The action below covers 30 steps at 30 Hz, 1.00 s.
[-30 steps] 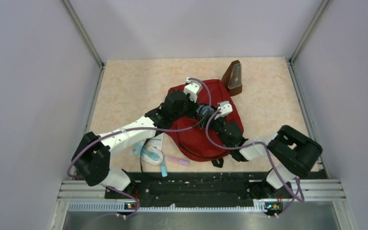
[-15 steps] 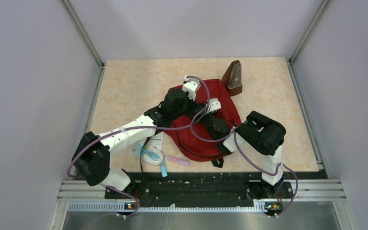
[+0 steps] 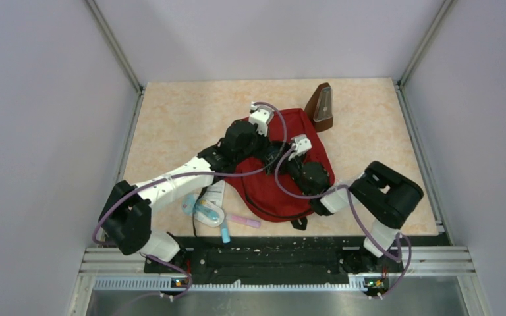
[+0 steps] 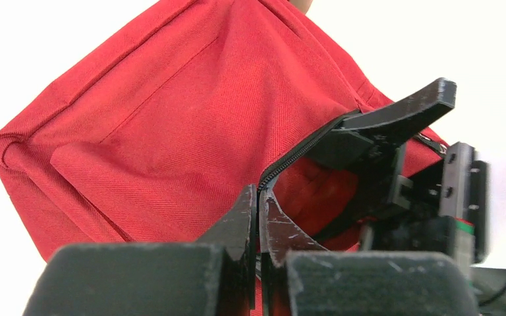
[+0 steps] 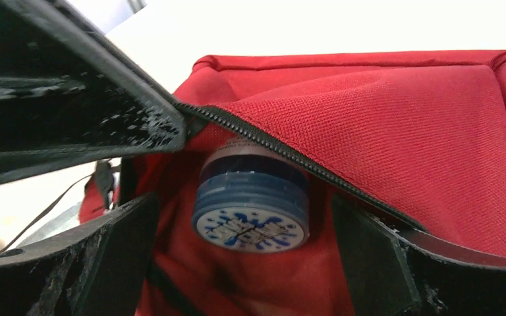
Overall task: Pack the student bag
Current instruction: Place the stationery in the student bag, then pick up the stationery from the center of the board.
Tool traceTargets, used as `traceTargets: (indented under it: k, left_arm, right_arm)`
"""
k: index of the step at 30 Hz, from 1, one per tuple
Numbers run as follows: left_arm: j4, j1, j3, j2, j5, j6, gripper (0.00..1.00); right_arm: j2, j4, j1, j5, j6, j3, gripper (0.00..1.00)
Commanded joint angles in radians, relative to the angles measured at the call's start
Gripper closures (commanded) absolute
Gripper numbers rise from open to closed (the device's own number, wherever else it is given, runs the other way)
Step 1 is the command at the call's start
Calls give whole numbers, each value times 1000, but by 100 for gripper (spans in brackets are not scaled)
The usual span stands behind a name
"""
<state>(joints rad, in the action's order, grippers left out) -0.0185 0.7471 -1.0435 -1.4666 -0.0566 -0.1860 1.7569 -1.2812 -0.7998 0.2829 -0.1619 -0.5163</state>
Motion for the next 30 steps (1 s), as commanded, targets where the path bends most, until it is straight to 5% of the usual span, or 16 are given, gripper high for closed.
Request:
traceTargets:
  k: [1, 8, 13, 16, 22, 27, 30]
  left_arm:
    - [-58, -17, -46, -1, -18, -16, 100]
    - [-83, -33, -7, 0, -3, -12, 100]
    - [-65, -33, 41, 71, 18, -11, 48]
    - [-56, -33, 94, 175, 25, -41, 33]
    - [211, -75, 89, 322, 77, -131, 22]
    - [415, -268, 20, 371, 270, -163, 21]
    - [488, -338, -4, 389, 231, -105, 21]
  right_arm:
    - [-167, 127, 2, -77, -64, 65, 1]
    - [-484, 515, -2, -97, -93, 134, 1]
    - [-658, 805, -28, -168, -88, 105, 3]
    - [-729, 901, -76, -204, -70, 84, 5]
    - [-655, 1042, -283, -243, 38, -30, 15]
    - [-497, 1009, -403, -299, 56, -107, 23]
    - [-372, 1011, -437, -329, 67, -177, 29]
